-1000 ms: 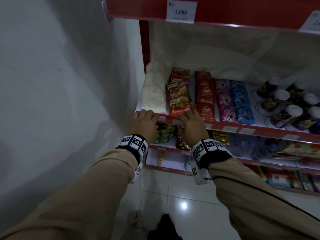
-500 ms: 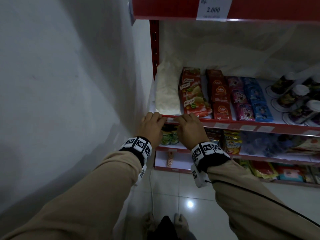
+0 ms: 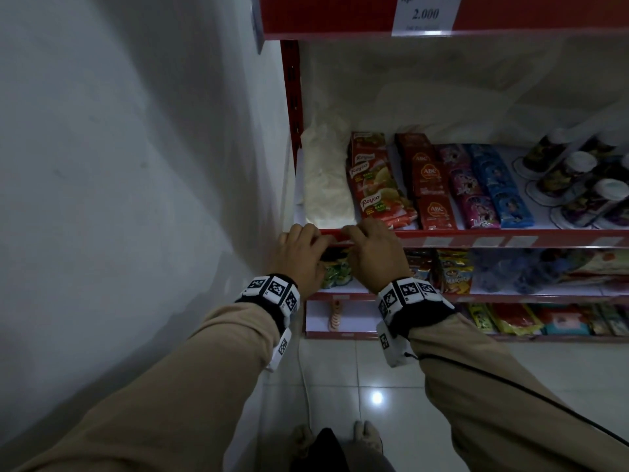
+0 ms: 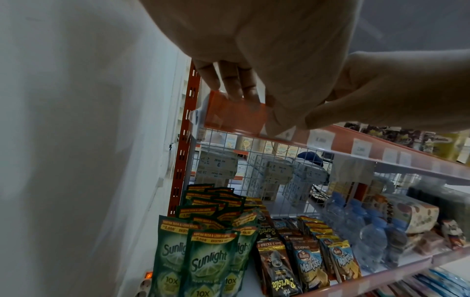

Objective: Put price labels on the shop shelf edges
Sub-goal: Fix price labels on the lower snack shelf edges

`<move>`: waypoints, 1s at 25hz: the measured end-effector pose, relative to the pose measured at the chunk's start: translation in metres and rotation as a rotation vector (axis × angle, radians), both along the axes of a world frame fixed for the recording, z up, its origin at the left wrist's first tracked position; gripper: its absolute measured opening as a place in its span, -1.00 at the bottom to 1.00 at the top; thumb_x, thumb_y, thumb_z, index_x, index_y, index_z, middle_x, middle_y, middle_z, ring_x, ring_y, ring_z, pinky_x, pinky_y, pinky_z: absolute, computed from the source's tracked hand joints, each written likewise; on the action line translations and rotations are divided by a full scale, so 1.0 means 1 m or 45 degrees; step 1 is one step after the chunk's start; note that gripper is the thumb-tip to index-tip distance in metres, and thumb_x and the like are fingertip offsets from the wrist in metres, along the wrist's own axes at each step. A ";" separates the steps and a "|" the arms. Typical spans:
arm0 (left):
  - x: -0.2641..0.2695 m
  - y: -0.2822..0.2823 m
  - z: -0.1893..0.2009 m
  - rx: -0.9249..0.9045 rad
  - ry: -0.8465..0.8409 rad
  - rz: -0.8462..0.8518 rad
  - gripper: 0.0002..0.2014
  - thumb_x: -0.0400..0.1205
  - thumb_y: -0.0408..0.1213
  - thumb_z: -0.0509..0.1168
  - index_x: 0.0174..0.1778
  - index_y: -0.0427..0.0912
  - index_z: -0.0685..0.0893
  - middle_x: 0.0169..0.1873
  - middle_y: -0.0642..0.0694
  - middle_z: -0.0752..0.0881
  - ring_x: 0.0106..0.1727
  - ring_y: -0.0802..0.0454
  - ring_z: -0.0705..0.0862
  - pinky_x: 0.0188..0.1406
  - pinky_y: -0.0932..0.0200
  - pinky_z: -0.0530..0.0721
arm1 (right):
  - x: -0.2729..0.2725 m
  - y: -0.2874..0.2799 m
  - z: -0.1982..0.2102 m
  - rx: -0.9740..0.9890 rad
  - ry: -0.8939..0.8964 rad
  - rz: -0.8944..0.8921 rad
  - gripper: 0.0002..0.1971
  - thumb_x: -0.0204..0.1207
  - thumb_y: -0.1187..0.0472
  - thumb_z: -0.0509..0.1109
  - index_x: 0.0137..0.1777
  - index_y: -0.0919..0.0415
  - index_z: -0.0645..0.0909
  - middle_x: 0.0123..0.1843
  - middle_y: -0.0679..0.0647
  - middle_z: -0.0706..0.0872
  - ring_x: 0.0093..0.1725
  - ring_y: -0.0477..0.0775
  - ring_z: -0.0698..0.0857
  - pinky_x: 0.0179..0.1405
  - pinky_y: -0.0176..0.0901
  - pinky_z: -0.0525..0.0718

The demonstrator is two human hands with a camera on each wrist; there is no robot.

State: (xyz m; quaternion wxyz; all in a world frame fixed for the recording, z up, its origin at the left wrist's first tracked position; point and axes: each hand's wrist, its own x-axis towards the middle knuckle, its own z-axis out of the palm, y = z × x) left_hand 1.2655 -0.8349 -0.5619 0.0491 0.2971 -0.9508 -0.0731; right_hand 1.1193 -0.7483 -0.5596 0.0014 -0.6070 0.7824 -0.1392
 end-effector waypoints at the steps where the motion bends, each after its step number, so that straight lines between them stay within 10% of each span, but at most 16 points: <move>1: 0.001 -0.001 -0.001 0.002 0.007 -0.004 -0.49 0.45 -0.24 0.32 0.37 -0.05 0.51 0.20 -0.12 0.50 0.22 -0.16 0.40 0.19 -0.04 0.35 | 0.000 -0.001 0.002 -0.008 0.000 0.002 -0.61 0.42 0.32 0.30 0.28 0.22 0.61 0.13 0.26 0.63 0.12 0.31 0.55 0.03 0.11 0.54; 8: 0.001 -0.006 -0.003 0.033 0.097 -0.032 -0.58 0.51 -0.23 0.30 0.31 -0.08 0.56 0.16 -0.10 0.55 0.19 -0.15 0.46 0.12 -0.02 0.35 | -0.004 -0.006 -0.002 0.004 0.100 0.048 -0.77 0.53 0.22 0.29 0.10 0.26 0.69 0.09 0.22 0.66 0.10 0.30 0.53 0.05 0.11 0.54; 17: -0.008 -0.011 0.002 0.291 0.370 0.185 -0.65 0.70 0.03 0.13 0.29 -0.04 0.60 0.09 -0.06 0.68 0.15 -0.14 0.55 0.17 -0.08 0.45 | -0.005 -0.013 0.000 -0.494 -1.297 -0.316 -0.71 0.44 0.44 0.47 0.10 0.15 0.61 0.02 0.20 0.74 -0.09 0.12 0.75 -0.05 -0.12 0.74; 25: -0.009 -0.009 0.002 0.240 0.326 0.226 -0.79 0.66 -0.07 0.23 0.10 -0.04 0.69 0.02 -0.08 0.68 0.11 -0.18 0.55 0.09 -0.10 0.50 | 0.004 -0.007 0.003 -0.450 -1.118 -0.191 -0.83 0.48 0.41 0.39 0.04 0.22 0.64 -0.07 0.18 0.77 -0.11 0.10 0.75 -0.11 -0.06 0.74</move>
